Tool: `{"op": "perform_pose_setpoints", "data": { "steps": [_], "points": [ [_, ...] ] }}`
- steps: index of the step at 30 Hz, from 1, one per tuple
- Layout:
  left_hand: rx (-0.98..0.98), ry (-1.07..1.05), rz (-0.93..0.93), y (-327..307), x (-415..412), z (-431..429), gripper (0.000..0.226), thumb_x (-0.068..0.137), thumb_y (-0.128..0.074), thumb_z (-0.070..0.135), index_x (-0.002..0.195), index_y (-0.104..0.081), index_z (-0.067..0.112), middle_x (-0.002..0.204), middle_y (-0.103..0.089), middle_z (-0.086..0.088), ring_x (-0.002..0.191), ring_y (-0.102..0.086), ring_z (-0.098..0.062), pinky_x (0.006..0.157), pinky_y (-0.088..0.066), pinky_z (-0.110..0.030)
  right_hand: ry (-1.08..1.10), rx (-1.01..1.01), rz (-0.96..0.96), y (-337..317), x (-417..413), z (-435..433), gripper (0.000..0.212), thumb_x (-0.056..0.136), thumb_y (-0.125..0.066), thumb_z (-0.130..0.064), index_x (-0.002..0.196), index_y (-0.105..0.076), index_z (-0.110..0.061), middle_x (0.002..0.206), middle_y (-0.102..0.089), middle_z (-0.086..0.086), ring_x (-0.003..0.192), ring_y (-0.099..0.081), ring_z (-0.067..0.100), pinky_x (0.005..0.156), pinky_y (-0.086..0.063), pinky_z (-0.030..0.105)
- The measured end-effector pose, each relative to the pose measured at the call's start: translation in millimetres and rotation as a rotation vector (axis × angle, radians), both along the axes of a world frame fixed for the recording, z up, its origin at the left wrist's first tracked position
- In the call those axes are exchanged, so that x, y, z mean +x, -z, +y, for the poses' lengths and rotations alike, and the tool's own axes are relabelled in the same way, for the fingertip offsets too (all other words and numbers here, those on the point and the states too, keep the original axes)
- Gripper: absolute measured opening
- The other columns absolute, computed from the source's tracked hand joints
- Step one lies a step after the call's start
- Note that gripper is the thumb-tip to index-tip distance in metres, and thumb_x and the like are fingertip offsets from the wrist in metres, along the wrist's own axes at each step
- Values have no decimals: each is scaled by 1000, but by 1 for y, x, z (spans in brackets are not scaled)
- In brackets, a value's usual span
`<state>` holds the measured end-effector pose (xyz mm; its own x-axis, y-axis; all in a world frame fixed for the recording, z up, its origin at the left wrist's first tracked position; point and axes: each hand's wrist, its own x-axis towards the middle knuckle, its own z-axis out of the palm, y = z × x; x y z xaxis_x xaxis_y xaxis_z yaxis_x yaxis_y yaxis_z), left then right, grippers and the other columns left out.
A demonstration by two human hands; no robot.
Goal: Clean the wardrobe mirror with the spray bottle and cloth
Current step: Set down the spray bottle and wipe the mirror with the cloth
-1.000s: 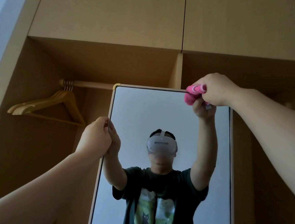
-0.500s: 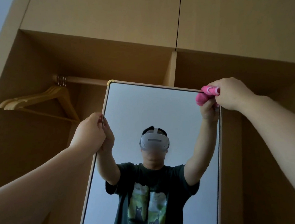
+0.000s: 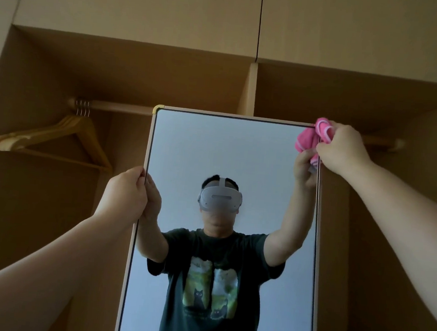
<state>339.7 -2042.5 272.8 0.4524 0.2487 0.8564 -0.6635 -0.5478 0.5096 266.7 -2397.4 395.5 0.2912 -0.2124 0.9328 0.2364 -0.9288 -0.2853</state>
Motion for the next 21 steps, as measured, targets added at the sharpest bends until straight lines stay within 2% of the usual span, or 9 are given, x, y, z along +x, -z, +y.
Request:
{"op": "perform_pose_setpoints", "data": {
  "steps": [1,4,7,10,14,17,21],
  "points": [
    [60,-75,-21,2,0,5,19,95,-44,9,94,-60,-1,80,-63,-17,76,-59,-35,64,-39,-33,-23,36,-2,3,1,0,45,85,-56,2,129,-57,-8,109,-62,16,102,-61,35,79,-47,32],
    [100,-125,-44,4,-3,4,20,97,-43,9,95,-60,-2,81,-63,-15,76,-58,-31,65,-38,-31,-94,160,-5,13,2,4,38,87,-57,1,125,-58,-7,97,-56,7,94,-62,29,74,-48,31],
    [94,-131,-79,6,-4,-3,21,98,-42,7,96,-60,-5,82,-62,-13,77,-57,-23,67,-37,-27,-116,217,-18,25,3,5,36,88,-58,-1,124,-58,-7,99,-57,8,97,-62,29,74,-48,30],
    [102,-125,-64,8,-9,-4,19,96,-42,4,96,-58,-5,84,-62,-17,80,-59,-27,67,-39,-29,-161,265,-27,37,4,6,41,87,-59,0,127,-57,-9,108,-61,12,100,-63,30,73,-49,28],
    [102,-88,-90,12,-17,-4,17,95,-43,1,101,-58,-6,84,-60,-14,77,-56,-27,56,-34,-18,-174,289,-18,55,5,6,47,87,-60,0,132,-54,-10,115,-61,14,100,-63,29,76,-50,28],
    [154,-64,-36,15,-16,2,18,92,-43,2,104,-57,-2,83,-60,-12,76,-56,-30,63,-38,-29,-187,311,-24,66,7,5,47,86,-60,1,131,-55,-11,107,-60,10,92,-62,23,71,-49,24],
    [170,-52,-32,22,-10,7,19,90,-44,1,104,-57,0,86,-64,-15,79,-59,-33,66,-41,-34,-192,325,-30,77,7,6,49,86,-62,0,132,-55,-14,102,-57,3,86,-59,17,67,-48,21]
  ]
}}
